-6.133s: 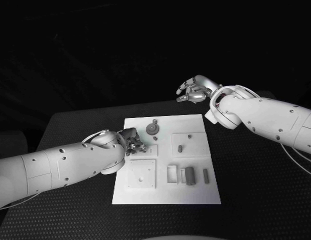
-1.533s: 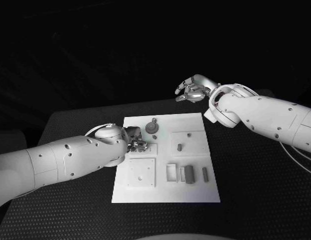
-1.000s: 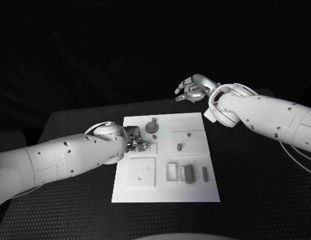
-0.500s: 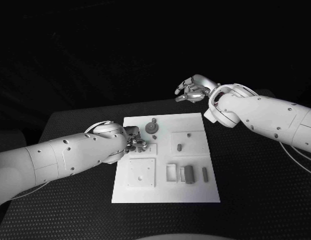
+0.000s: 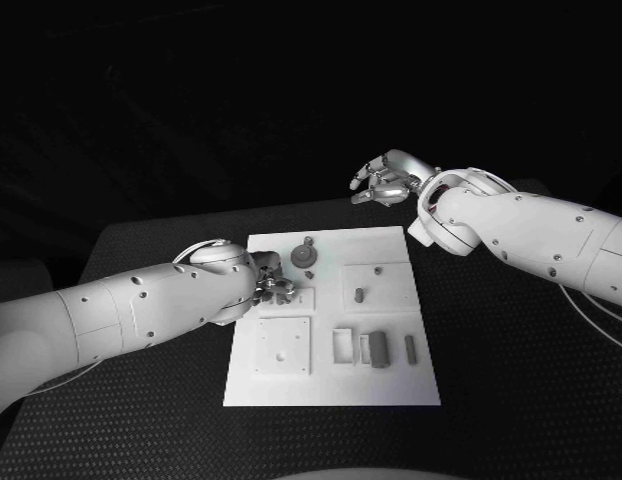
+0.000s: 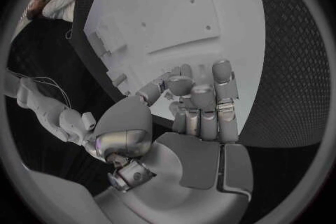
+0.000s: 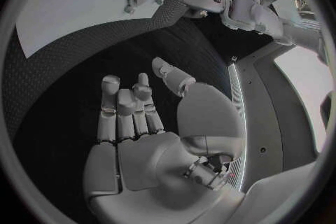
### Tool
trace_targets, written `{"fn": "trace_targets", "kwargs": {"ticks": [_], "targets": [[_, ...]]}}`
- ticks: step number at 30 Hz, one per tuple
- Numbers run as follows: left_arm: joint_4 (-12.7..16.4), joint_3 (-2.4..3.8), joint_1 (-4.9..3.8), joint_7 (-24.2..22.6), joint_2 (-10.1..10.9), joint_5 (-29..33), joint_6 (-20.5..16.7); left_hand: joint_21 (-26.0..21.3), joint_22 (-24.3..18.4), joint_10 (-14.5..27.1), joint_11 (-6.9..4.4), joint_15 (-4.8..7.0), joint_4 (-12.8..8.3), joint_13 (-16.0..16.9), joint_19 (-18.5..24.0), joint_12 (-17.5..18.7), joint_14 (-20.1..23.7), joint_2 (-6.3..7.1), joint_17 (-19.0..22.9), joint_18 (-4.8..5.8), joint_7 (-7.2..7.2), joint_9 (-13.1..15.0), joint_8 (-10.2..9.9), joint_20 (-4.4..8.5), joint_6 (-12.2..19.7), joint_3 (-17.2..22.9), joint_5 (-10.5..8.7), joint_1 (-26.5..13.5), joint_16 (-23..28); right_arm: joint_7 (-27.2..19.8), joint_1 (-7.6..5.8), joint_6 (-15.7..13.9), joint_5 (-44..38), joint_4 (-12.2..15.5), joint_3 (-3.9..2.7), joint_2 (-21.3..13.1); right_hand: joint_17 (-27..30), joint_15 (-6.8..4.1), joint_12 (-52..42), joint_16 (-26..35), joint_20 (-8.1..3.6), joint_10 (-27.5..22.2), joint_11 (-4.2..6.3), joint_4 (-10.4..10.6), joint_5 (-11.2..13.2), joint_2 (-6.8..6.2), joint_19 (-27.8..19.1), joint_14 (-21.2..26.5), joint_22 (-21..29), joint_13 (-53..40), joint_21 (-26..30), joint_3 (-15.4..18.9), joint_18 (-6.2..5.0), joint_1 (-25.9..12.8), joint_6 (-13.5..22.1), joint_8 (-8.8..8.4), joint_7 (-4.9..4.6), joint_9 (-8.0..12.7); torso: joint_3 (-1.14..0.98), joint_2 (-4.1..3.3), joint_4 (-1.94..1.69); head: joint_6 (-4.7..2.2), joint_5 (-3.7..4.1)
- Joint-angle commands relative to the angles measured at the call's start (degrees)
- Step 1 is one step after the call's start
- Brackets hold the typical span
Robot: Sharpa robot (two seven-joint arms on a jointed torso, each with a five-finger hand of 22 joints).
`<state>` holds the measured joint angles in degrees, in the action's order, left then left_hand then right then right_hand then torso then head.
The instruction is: Assemble the parts on the task board
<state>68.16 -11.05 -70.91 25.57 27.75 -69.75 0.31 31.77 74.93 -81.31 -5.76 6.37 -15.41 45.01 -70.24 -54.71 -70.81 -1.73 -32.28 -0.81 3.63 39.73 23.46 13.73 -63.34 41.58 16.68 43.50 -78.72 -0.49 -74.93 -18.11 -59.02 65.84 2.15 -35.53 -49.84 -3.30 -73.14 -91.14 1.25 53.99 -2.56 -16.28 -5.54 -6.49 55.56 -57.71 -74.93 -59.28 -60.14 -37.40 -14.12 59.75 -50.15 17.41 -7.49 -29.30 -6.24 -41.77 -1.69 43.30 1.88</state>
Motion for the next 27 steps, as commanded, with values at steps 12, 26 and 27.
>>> {"fn": "trace_targets", "kwargs": {"ticks": [12,26,27], "targets": [[-1.1,-0.37,0.1,2.7,-0.9,-2.8,2.9,-0.6,1.0,1.2,-1.27,2.41,-1.0,-1.0,-0.5,-0.6,3.3,-1.02,1.4,-0.19,-4.31,-0.2,0.1,0.54,-6.2,2.3,1.34,0.3,-0.5,-0.2,0.02,0.8,0.0,0.1,-0.03,-0.2,0.1,-0.16,-0.3,-0.1,0.37,-0.4,0.1,-0.1,0.1,0.55,0.2,0.1,-0.5,0.1,0.3,0.2,-0.88,0.1,-0.8,-0.4,-1.24,-0.1,0.01,0.02,-0.02,-0.02,-0.13],[-1.0,-0.41,0.11,2.4,-1.0,-1.2,2.1,-1.5,0.9,1.5,-1.31,2.35,0.9,-1.9,-0.6,-0.9,3.5,-1.71,2.7,-0.44,-4.39,-0.6,0.1,0.42,-6.2,-3.8,0.09,-4.7,-0.9,-0.2,0.02,0.9,0.0,0.0,-0.03,0.0,0.1,-0.16,-0.3,-0.1,0.38,-0.4,0.1,-0.1,0.1,0.53,0.2,0.1,-0.5,0.1,0.3,0.2,-0.88,0.1,-0.8,-0.4,-1.24,-0.1,-0.01,-0.01,0.0,0.02,-0.18],[-1.0,-0.41,0.11,2.4,-1.0,-1.1,2.0,-1.6,0.9,1.5,-1.34,2.38,1.1,-2.0,-0.6,-1.0,3.5,-1.43,2.8,-0.46,-4.39,-0.6,0.1,0.43,-6.2,-3.8,-1.01,-5.1,-0.9,-0.2,0.02,0.9,0.0,0.0,-0.03,0.0,0.1,-0.16,-0.3,-0.1,0.38,-0.4,0.1,0.0,0.1,0.53,0.2,0.1,-0.5,0.1,0.3,0.2,-0.88,0.1,-0.8,-0.4,-1.24,-0.1,-0.01,-0.01,0.0,0.02,-0.18]]}}
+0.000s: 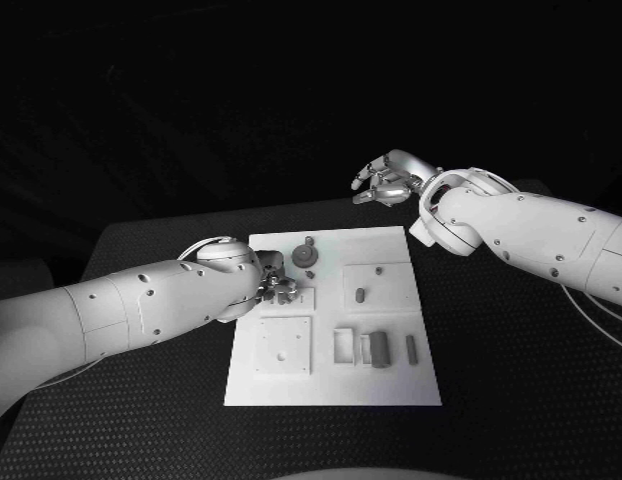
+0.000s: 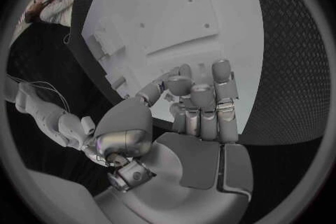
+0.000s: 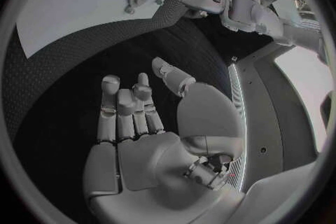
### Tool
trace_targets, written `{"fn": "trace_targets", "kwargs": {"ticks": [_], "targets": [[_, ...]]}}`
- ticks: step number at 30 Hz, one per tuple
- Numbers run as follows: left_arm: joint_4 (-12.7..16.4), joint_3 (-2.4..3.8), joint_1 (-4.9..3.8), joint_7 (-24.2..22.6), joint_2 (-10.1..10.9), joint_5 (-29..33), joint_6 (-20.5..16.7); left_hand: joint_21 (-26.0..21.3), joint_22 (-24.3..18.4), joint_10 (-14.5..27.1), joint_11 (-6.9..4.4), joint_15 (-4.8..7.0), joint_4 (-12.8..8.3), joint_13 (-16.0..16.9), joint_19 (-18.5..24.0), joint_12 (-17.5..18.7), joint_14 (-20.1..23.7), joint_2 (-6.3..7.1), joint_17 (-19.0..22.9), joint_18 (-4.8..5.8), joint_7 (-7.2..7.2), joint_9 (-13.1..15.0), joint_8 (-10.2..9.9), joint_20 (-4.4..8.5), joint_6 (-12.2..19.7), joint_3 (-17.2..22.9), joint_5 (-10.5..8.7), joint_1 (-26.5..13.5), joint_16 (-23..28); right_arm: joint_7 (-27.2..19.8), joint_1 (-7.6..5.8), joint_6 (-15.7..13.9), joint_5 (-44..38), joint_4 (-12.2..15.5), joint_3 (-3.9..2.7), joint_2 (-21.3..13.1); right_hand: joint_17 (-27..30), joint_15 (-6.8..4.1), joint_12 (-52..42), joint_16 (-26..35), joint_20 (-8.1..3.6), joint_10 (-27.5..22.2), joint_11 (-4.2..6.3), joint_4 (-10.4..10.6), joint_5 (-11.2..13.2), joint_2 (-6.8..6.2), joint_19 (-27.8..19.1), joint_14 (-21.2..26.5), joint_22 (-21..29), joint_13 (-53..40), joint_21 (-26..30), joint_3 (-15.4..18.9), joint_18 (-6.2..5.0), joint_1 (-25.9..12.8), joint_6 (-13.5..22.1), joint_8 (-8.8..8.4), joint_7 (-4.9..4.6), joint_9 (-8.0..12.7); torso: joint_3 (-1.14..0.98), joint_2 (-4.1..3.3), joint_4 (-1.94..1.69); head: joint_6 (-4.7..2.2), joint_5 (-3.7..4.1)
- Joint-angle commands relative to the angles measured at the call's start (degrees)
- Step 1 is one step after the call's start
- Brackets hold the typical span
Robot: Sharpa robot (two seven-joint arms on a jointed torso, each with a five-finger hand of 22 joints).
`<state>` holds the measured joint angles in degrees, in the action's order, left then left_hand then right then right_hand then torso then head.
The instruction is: Assemble the parts on the task board
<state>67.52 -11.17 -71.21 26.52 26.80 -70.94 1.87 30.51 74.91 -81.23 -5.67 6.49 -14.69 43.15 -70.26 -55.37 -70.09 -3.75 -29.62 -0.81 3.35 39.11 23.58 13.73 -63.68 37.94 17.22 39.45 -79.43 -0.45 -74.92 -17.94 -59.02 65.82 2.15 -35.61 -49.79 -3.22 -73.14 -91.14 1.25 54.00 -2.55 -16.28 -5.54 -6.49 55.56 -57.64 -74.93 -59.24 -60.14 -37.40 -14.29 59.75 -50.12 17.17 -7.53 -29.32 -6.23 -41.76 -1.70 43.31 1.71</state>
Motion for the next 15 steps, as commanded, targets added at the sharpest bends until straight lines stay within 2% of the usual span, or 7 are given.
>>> {"fn": "trace_targets", "kwargs": {"ticks": [1,5,15], "targets": [[-0.4,-0.3,0.41,1.4,0.0,0.2,0.5,-0.4,0.9,1.4,-1.44,2.28,0.5,-0.2,-0.6,-0.3,2.8,0.7,0.2,-0.46,-4.12,0.0,0.0,0.43,-5.9,-0.2,-1.86,-1.2,-0.2,-0.3,0.01,0.7,0.0,0.0,-0.03,0.0,0.1,-0.24,-0.3,-0.1,0.38,-0.4,0.09,0.0,0.1,0.53,0.2,0.0,-0.5,0.1,0.3,0.2,-0.71,0.1,-0.8,-0.16,-1.2,-0.1,0.0,-0.03,0.01,-0.01,-0.02],[-0.4,-0.31,0.41,1.4,0.1,0.4,0.6,-0.6,0.9,1.5,-1.43,2.29,1.1,-0.3,-0.6,-0.4,2.8,-0.01,0.4,-0.44,-4.11,-0.1,-0.1,0.42,-5.9,-0.1,-2.12,-1.9,-0.3,-0.2,0.01,0.9,0.0,0.0,-0.03,0.0,0.1,-0.23,-0.3,-0.1,0.38,-0.4,0.09,0.0,0.1,0.53,0.2,0.0,-0.5,0.1,0.3,0.2,-0.71,0.1,-0.8,-0.16,-1.2,-0.1,-0.01,-0.01,-0.01,0.02,-0.04],[-0.4,-0.31,0.41,1.4,0.2,0.4,1.0,-0.7,1.0,1.5,-1.43,2.3,1.2,-0.4,-0.6,-0.4,2.9,-0.48,0.5,-0.44,-4.11,-0.2,-0.1,0.43,-5.9,-0.1,-1.84,-2.4,-0.4,-0.3,0.01,0.9,0.0,0.1,-0.03,0.0,0.1,-0.23,-0.3,-0.1,0.38,-0.4,0.09,0.0,0.1,0.54,0.1,0.0,-0.5,0.1,0.3,0.2,-0.71,0.1,-0.8,-0.17,-1.2,-0.1,-0.02,-0.02,0.02,0.04,-0.07]]}}
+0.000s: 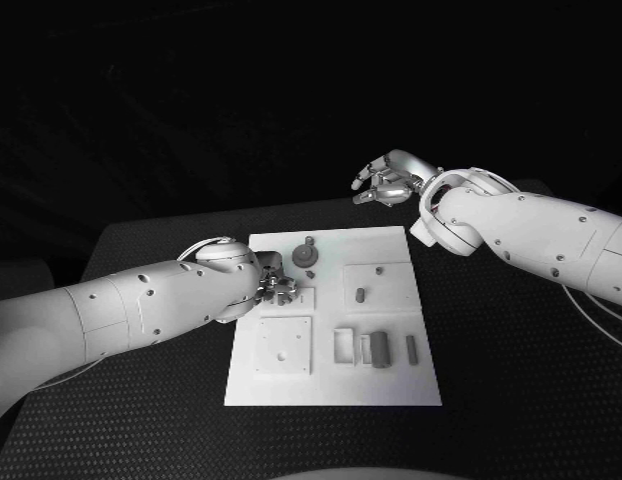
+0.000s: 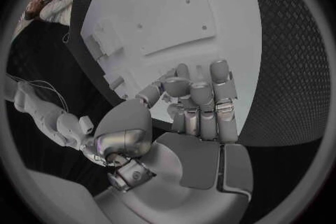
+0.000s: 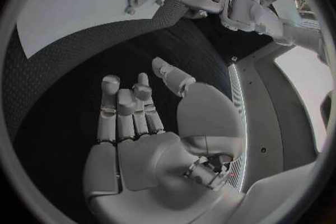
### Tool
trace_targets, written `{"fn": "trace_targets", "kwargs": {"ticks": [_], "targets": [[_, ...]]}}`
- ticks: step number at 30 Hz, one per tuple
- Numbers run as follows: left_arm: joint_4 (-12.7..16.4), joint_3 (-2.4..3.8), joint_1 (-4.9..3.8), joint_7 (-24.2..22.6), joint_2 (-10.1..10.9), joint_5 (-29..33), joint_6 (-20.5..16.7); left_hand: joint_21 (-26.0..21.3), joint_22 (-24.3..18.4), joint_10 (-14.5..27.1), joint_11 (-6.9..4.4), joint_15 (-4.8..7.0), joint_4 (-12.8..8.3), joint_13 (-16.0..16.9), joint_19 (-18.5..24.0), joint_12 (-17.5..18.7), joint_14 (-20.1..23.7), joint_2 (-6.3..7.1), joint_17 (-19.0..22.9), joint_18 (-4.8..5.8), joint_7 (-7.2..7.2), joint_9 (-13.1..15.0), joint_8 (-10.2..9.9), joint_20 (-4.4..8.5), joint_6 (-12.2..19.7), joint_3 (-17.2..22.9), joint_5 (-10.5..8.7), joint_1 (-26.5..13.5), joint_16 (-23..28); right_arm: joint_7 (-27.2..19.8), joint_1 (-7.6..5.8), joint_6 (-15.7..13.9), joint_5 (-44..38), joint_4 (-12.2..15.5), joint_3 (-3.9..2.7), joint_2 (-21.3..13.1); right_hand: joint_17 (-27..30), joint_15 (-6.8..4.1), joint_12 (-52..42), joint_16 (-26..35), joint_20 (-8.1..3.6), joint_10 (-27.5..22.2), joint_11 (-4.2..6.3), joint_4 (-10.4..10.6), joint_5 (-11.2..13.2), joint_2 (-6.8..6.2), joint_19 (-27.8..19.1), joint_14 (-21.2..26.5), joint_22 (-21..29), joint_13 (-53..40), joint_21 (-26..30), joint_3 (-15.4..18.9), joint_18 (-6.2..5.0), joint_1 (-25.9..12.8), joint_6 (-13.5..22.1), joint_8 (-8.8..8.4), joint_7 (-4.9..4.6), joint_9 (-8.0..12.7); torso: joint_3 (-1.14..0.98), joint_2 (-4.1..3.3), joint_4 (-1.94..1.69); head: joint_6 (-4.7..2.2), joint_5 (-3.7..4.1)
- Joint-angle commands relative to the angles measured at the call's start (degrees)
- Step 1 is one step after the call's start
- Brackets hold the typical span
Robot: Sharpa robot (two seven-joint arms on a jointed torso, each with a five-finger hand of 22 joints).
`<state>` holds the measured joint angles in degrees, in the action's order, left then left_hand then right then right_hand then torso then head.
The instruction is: Assemble the parts on the task board
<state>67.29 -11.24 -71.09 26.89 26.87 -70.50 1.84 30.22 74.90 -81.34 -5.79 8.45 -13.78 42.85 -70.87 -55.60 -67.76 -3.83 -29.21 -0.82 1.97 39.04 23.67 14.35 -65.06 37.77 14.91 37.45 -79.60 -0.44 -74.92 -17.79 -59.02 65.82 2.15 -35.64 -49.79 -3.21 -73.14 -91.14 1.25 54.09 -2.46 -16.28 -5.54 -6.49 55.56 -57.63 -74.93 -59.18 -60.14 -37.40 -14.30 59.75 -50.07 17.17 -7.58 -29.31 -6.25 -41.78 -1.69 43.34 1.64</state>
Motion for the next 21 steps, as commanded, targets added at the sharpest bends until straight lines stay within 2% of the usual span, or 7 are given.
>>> {"fn": "trace_targets", "kwargs": {"ticks": [1,8,11,16,17,21], "targets": [[-0.2,-0.23,0.29,1.0,0.1,0.0,0.9,-0.4,1.0,1.6,-1.31,0.33,0.3,-0.1,0.0,-0.2,0.5,-0.46,0.1,-0.43,-2.73,-0.1,-0.1,-0.19,-4.5,0.1,0.57,-0.5,-0.2,-0.3,0.01,0.8,0.0,0.0,-0.03,0.0,0.1,-0.24,-0.3,-0.1,0.38,-0.5,0.0,0.0,0.1,0.54,0.1,0.0,-0.5,0.1,0.3,0.2,-0.7,0.1,-0.9,-0.17,-1.16,-0.1,-0.01,0.0,0.02,0.02,0.0],[-0.2,-0.23,0.29,0.9,0.1,0.2,0.3,-0.4,1.1,1.7,-1.3,0.33,0.3,-0.1,0.0,-0.3,0.6,-0.62,0.2,-0.41,-2.73,-0.1,-0.1,-0.19,-4.5,0.1,0.82,-0.9,-0.3,-0.3,0.02,0.9,0.0,0.0,-0.02,0.0,0.1,-0.24,-0.3,-0.1,0.38,-0.5,0.0,0.0,0.1,0.56,0.1,0.0,-0.5,0.1,0.3,0.2,-0.7,0.1,-0.9,-0.17,-1.16,-0.1,0.0,0.0,0.01,0.06,0.02],[-0.2,-0.23,0.29,1.0,0.1,0.4,-0.1,-0.5,1.1,1.7,-1.29,0.34,0.6,-0.2,0.0,-0.3,0.6,-0.16,0.3,-0.39,-2.72,-0.2,-0.1,-0.19,-4.5,-0.1,0.61,-1.7,-0.3,-0.3,0.03,0.8,0.0,0.0,-0.02,0.1,0.1,-0.24,-0.3,-0.1,0.39,-0.5,0.0,0.0,0.1,0.57,0.1,0.0,-0.5,0.1,0.3,0.2,-0.7,0.1,-0.9,-0.17,-1.16,-0.1,0.0,-0.01,0.0,0.05,0.04],[-0.3,-0.23,0.29,1.0,0.2,0.5,-0.3,-0.7,1.1,1.7,-1.29,0.47,1.9,-0.6,-0.1,-0.4,0.6,1.66,0.7,-0.46,-2.79,-0.3,-0.1,-0.05,-4.4,-0.4,-2.87,-3.7,-0.5,-0.3,0.04,0.9,0.0,0.0,-0.02,0.1,0.1,-0.23,-0.4,-0.1,0.39,-0.5,0.0,0.0,0.1,0.56,0.1,0.0,-0.5,0.1,0.3,0.2,-0.7,0.1,-0.9,-0.18,-1.16,-0.1,0.01,0.0,0.01,0.04,0.1],[-0.3,-0.23,0.29,1.0,0.2,0.5,-0.3,-0.8,1.1,1.8,-1.33,0.53,2.1,-0.7,-0.2,-0.4,0.6,2.22,0.8,-0.49,-2.79,-0.3,-0.1,0.01,-4.4,-0.3,-4.64,-4.0,-0.5,-0.3,0.04,0.9,0.0,0.0,-0.02,0.1,0.1,-0.23,-0.4,-0.1,0.39,-0.5,0.0,0.0,0.1,0.56,0.1,0.0,-0.5,0.1,0.3,0.2,-0.7,0.1,-0.9,-0.18,-1.16,-0.1,0.01,0.0,0.01,0.04,0.1],[-0.3,-0.23,0.29,1.0,0.2,0.5,-0.3,-0.9,1.1,1.8,-1.35,0.57,2.3,-0.8,-0.2,-0.5,0.6,3.05,0.9,-0.46,-2.78,-0.3,-0.1,0.01,-4.4,-0.3,-5.33,-4.4,-0.6,-0.3,0.05,0.9,0.0,0.0,-0.02,0.1,0.1,-0.23,-0.4,-0.1,0.39,-0.5,0.0,0.0,0.1,0.56,0.1,0.0,-0.5,0.1,0.3,0.2,-0.7,0.1,-0.9,-0.18,-1.16,-0.1,0.02,-0.01,0.01,0.04,0.11]]}}
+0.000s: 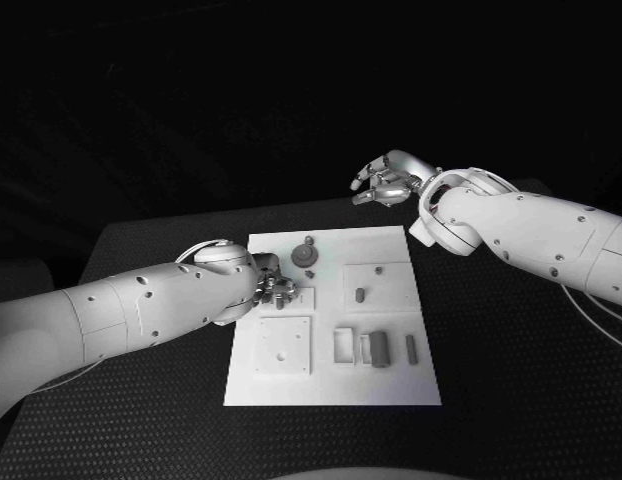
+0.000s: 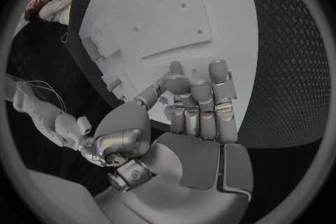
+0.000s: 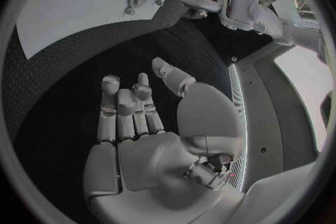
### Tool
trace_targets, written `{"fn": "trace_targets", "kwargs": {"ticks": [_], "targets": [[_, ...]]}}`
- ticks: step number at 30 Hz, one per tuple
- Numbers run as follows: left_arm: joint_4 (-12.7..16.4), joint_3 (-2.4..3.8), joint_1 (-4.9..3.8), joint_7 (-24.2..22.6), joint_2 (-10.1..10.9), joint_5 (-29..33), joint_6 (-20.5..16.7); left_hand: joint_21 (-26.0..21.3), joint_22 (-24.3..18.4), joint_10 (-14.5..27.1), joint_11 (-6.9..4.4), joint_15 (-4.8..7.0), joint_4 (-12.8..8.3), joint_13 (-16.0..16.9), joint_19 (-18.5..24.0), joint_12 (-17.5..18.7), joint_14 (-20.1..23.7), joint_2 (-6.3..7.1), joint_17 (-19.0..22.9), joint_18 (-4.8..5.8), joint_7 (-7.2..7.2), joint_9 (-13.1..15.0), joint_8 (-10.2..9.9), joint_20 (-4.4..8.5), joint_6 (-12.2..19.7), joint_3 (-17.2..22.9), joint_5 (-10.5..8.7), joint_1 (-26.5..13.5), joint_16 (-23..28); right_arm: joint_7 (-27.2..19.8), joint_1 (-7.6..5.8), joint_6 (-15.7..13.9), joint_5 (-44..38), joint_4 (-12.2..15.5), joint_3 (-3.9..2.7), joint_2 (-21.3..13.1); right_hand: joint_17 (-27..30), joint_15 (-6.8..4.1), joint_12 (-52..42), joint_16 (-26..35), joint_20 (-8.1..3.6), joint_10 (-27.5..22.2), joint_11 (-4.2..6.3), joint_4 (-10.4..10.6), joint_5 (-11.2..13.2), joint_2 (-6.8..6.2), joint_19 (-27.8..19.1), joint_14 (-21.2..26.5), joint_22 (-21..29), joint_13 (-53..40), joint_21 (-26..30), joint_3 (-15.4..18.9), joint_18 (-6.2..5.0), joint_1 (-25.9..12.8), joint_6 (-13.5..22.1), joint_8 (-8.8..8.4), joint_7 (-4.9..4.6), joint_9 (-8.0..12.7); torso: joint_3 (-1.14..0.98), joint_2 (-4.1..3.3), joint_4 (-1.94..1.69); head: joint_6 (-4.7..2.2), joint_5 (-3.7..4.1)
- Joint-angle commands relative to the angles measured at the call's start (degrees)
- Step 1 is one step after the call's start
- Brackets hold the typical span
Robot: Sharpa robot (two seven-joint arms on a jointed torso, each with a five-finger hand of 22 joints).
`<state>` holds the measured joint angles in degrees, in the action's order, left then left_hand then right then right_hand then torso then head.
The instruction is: Assemble the parts on the task board
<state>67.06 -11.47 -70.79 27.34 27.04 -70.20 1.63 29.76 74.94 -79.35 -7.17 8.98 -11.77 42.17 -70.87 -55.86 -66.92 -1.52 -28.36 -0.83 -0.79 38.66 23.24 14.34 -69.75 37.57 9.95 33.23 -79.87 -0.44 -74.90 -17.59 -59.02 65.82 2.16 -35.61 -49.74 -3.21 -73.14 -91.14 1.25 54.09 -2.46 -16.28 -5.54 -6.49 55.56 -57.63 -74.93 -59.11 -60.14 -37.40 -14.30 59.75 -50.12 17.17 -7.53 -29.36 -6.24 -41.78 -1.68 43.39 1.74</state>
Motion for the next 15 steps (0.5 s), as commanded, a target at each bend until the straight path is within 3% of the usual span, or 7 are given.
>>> {"fn": "trace_targets", "kwargs": {"ticks": [1,13,14,15], "targets": [[-0.1,0.0,-0.01,0.6,0.0,0.2,0.0,-0.4,1.1,-0.2,0.02,0.05,0.4,-0.1,-0.2,-0.2,-0.2,0.9,0.1,-0.45,-0.02,0.0,0.4,0.02,0.3,-0.1,-0.47,-0.2,-0.3,-0.3,0.03,0.7,0.0,0.0,-0.03,0.1,0.1,-0.24,-0.4,-0.1,0.39,-0.5,0.0,0.0,0.1,0.55,0.1,0.0,-0.5,0.1,0.3,0.2,-0.7,0.1,-0.8,-0.18,-1.21,-0.1,0.0,0.0,0.01,0.01,0.03],[-0.2,0.0,-0.01,0.5,0.1,0.4,-0.5,-0.5,1.1,-0.2,0.02,0.09,0.4,-0.2,-0.2,-0.3,-0.2,1.73,0.2,-0.44,-0.03,0.0,0.4,0.06,0.3,0.0,-0.94,-0.4,-0.4,-0.3,0.05,0.9,0.0,0.1,-0.03,0.1,0.1,-0.23,-0.4,-0.1,0.4,-0.5,-0.01,0.0,0.1,0.57,0.1,0.0,-0.5,0.1,0.3,0.3,-0.7,0.1,-0.8,-0.19,-1.21,-0.1,0.02,-0.02,-0.02,0.06,0.02],[-0.2,0.0,-0.01,0.5,0.1,0.4,-0.6,-0.5,1.1,-0.2,0.02,0.11,0.6,-0.3,-0.3,-0.3,-0.2,2.02,0.3,-0.45,-0.03,0.0,0.4,0.08,0.3,0.0,-1.61,-0.6,-0.4,-0.3,0.05,0.9,0.0,0.1,-0.03,0.1,0.1,-0.23,-0.4,-0.1,0.4,-0.5,-0.01,0.0,0.1,0.57,0.1,0.0,-0.5,0.1,0.3,0.3,-0.7,0.1,-0.8,-0.2,-1.21,-0.1,0.01,-0.01,-0.01,0.07,0.02],[-0.2,0.0,-0.01,0.5,0.1,0.4,-0.8,-0.6,1.1,-0.2,0.02,0.14,0.9,-0.4,-0.3,-0.3,-0.1,2.5,0.4,-0.47,-0.06,0.0,0.4,0.14,0.4,0.0,-3.93,-0.8,-0.5,-0.3,0.05,0.9,0.0,0.1,-0.03,0.1,0.1,-0.23,-0.4,-0.1,0.4,-0.5,-0.01,0.0,0.1,0.57,0.1,0.0,-0.5,0.1,0.3,0.3,-0.7,0.1,-0.8,-0.2,-1.21,-0.1,0.01,-0.01,-0.01,0.07,0.02]]}}
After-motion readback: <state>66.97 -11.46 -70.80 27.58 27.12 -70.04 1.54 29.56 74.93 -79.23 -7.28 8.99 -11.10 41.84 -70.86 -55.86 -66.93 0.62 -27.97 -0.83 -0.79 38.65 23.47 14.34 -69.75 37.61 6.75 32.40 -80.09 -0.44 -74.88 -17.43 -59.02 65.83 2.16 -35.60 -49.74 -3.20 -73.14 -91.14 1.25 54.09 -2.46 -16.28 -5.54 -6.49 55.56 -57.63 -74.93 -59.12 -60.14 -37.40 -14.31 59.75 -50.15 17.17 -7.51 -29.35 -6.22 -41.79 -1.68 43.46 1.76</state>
